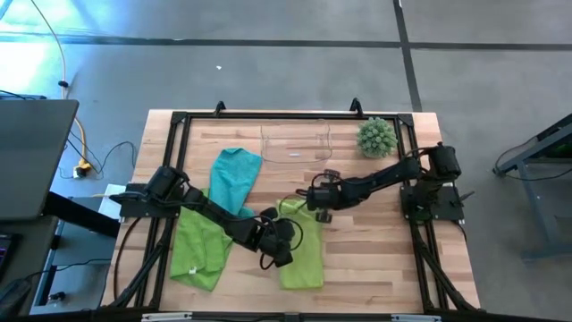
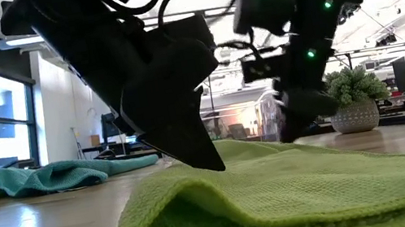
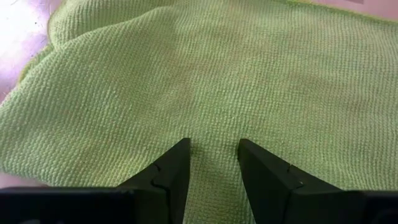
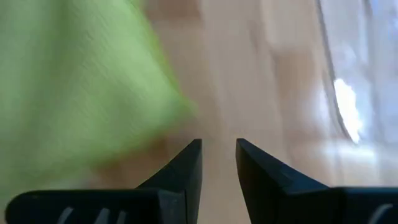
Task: Roll microfiber towels into tight, uniform cylinder then place into a basket
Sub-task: Roll the light green microfiber cloth
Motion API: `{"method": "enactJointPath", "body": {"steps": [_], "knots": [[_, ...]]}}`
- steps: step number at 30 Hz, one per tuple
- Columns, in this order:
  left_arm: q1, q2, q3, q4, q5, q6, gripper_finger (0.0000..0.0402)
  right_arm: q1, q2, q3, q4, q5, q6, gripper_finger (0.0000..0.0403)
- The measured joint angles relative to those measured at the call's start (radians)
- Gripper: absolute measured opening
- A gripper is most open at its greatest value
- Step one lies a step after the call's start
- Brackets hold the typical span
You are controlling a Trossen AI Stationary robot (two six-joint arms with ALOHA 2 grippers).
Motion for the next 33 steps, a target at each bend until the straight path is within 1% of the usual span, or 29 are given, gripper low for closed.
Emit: {"method": "enactJointPath", "body": {"steps": [3,6,8,9,12,13,16,18,21,24,29,31,33], "knots": [[-0.001,0.001,0.0,-0.002,0.0,-0.006,0.0126,0.006,-0.013,0.0,-0.075,0.059,0.053,0.0089],[-0.001,0.001,0.0,-0.002,-0.001,-0.007,0.0126,0.029,-0.058,0.001,-0.068,0.066,0.098,0.0089],[-0.002,0.002,-0.001,-0.001,-0.006,-0.007,0.0126,0.052,-0.089,0.002,0.011,0.042,0.112,0.0089],[-0.002,0.002,-0.001,0.0,-0.008,-0.007,0.0126,0.063,-0.095,0.002,0.071,0.013,0.113,0.0089],[-0.001,0.003,-0.002,0.001,-0.008,-0.007,0.0126,0.096,-0.082,0.002,0.229,-0.069,0.066,0.0089],[-0.001,0.003,-0.002,0.0,-0.008,-0.007,0.0126,0.104,-0.067,0.002,0.27,-0.075,0.05,0.0089],[-0.004,0.003,-0.002,0.0,-0.008,-0.008,0.0126,0.112,-0.02,0.002,0.296,-0.063,0.032,0.0089],[-0.007,0.002,-0.002,0.0,-0.009,-0.015,0.0126,0.1,0.013,0.002,0.295,-0.046,0.035,0.0089],[-0.013,0.002,-0.003,0.0,-0.012,-0.025,0.0126,0.078,0.06,0.002,0.296,-0.051,0.051,0.0089],[-0.018,0.002,-0.003,0.0,-0.015,-0.027,0.0126,0.065,0.077,0.005,0.272,-0.049,0.061,0.0089],[-0.021,0.002,-0.003,-0.001,-0.015,-0.056,0.0126,0.057,0.055,0.007,0.124,-0.013,0.16,0.0089],[-0.02,0.002,-0.003,-0.002,-0.015,-0.056,0.0126,0.06,0.034,0.003,0.101,-0.013,0.189,0.0089],[-0.018,0.002,-0.003,-0.001,-0.014,-0.056,0.0126,0.068,0.011,-0.005,0.109,-0.012,0.181,0.0089]]}}
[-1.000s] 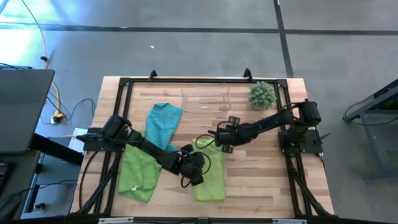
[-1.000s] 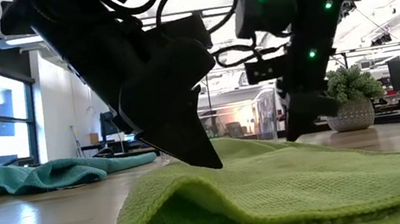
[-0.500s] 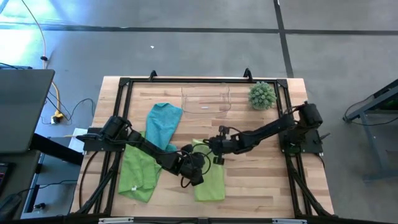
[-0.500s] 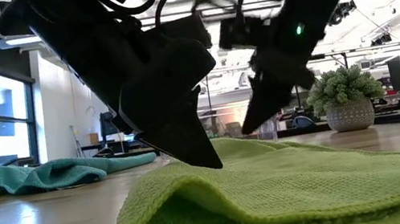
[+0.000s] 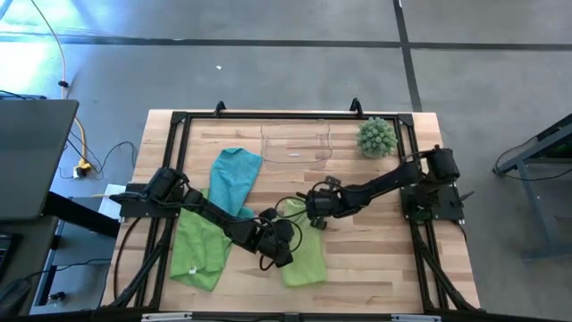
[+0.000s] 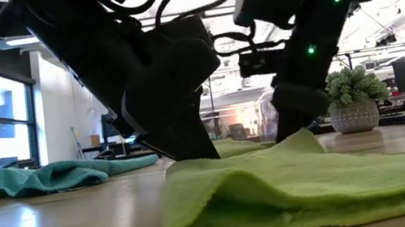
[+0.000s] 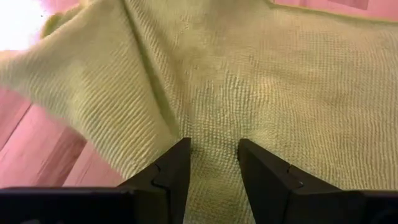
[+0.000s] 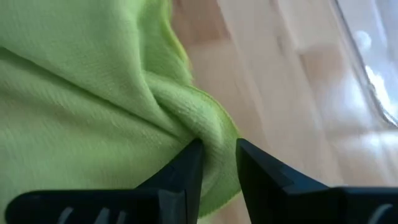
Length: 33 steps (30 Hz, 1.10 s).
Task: Roll microfiber towels into tight, uniform cylinder then place into a basket
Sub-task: Roll the light green microfiber cloth
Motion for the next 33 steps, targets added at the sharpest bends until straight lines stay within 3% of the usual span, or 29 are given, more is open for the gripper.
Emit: {"method": "enactJointPath", "body": {"steps": [4,10,18,25,29,33], "knots": [[0.0,0.0,0.0,0.001,-0.001,0.005,0.0126,0.03,-0.054,0.007,0.148,0.024,-0.045,0.0089],[0.0,0.0,-0.001,0.011,-0.013,0.007,0.0126,0.02,-0.022,0.007,0.302,0.037,-0.045,0.0089],[0.0,0.0,-0.001,0.015,-0.016,0.008,0.0126,-0.019,0.085,0.005,0.345,-0.026,-0.042,0.0089],[0.0,0.0,-0.001,0.013,-0.017,0.016,0.0126,-0.084,0.099,0.006,0.284,0.08,-0.041,0.0089],[0.0,0.001,-0.001,0.014,-0.024,0.031,0.0126,-0.087,0.06,0.005,0.343,0.131,-0.042,0.0089],[0.0,0.001,-0.001,0.014,-0.026,0.034,0.0126,-0.052,0.023,0.005,0.373,0.122,-0.043,0.0089]]}}
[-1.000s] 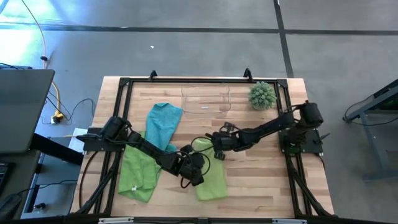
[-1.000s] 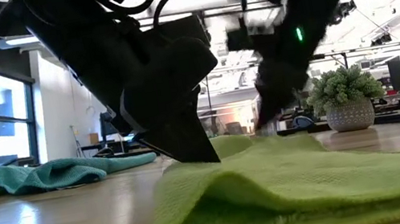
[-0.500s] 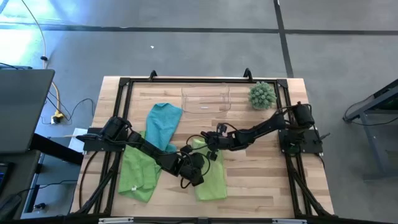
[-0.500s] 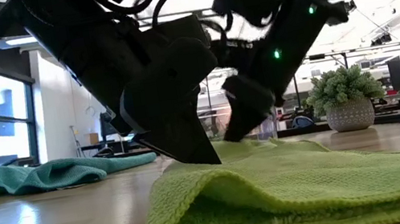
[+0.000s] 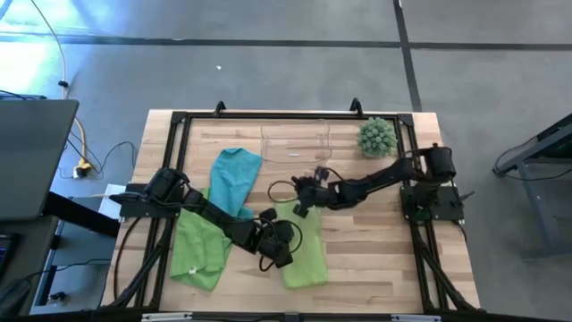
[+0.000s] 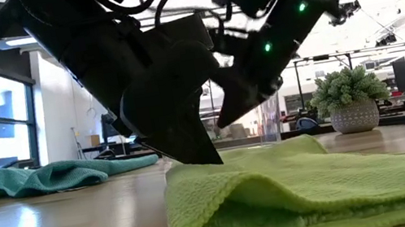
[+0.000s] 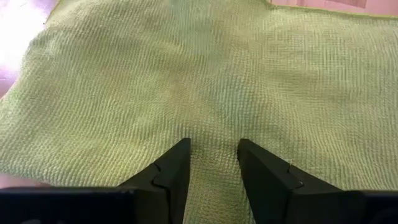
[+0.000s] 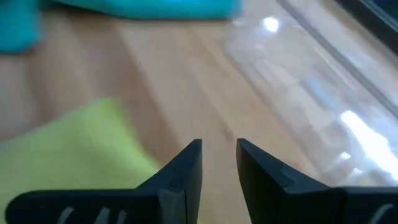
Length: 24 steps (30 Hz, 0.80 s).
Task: Roll microfiber towels into tight, uniform cylinder then place into a basket
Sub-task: Roll the light green microfiber cloth
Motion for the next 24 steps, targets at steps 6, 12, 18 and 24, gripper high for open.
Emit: {"method": "enactJointPath", "body": {"steps": [6,12,18,24], "knots": [[0.0,0.0,0.0,0.0,-0.007,0.0,0.0126,0.065,-0.004,0.0,-0.013,-0.098,0.03,0.0089],[0.0,0.0,0.0,0.0,-0.009,0.001,0.0126,0.138,-0.038,0.0,-0.124,-0.131,0.077,0.0089],[0.0,0.0,0.0,0.007,-0.013,0.045,0.0126,0.208,-0.203,0.0,-0.275,-0.13,0.114,0.0089],[0.002,-0.001,0.0,0.015,-0.016,0.117,0.0126,0.272,-0.331,0.0,-0.399,-0.186,0.167,0.0089]]}}
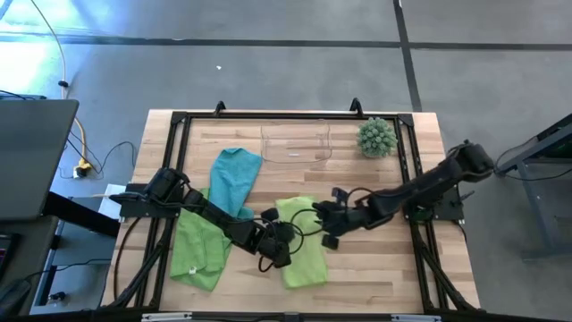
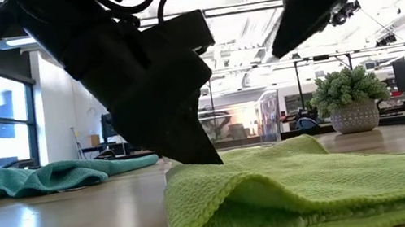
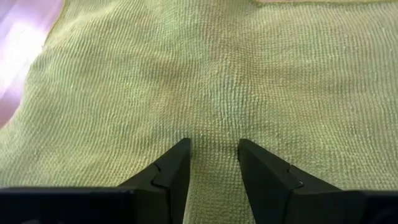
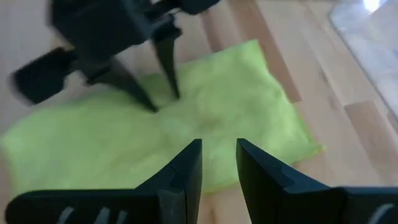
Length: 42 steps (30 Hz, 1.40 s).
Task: Roll microfiber towels into tight, uniform cylinder then place into a basket
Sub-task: Roll the light green microfiber cloth
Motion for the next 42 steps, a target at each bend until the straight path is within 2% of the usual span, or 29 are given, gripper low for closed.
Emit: {"method": "enactJointPath", "body": {"steps": [4,7,12,17,20,22,25,29,31,35,42], "knots": [[0.008,0.001,0.015,-0.004,0.009,0.038,0.0132,0.042,-0.041,0.0,-0.02,-0.047,0.025,0.0089],[0.012,0.002,0.056,-0.029,0.059,0.082,0.0143,0.073,-0.055,0.0,-0.017,-0.042,0.024,0.0095],[0.011,0.002,0.16,-0.099,0.135,0.185,0.016,0.1,-0.056,0.0,-0.016,-0.061,0.023,0.0134],[-0.003,0.001,0.293,-0.259,0.341,0.274,0.0162,0.121,-0.055,0.0,-0.017,-0.168,0.014,0.0169],[-0.027,-0.001,0.34,-0.325,0.467,0.307,0.0163,0.141,-0.04,0.0,-0.012,-0.175,0.011,0.0173],[-0.046,-0.002,0.343,-0.331,0.498,0.305,0.0163,0.154,-0.014,0.0,-0.004,-0.17,0.007,0.0174],[-0.067,0.005,0.343,-0.329,0.482,0.304,0.0163,0.17,0.048,0.001,0.015,-0.169,0.006,0.0174],[-0.076,0.028,0.342,-0.323,0.315,0.279,0.0163,0.175,0.133,0.001,0.032,-0.145,-0.029,0.0174],[-0.073,0.04,0.342,-0.327,0.264,0.246,0.0163,0.174,0.164,0.001,0.03,-0.104,-0.03,0.0174],[-0.065,0.07,0.342,-0.347,0.252,0.215,0.0163,0.17,0.215,0.001,0.071,-0.063,-0.021,0.0174],[-0.04,0.092,0.341,-0.431,0.173,0.223,0.0155,0.18,0.302,0.001,0.213,-0.101,0.006,0.0174]]}}
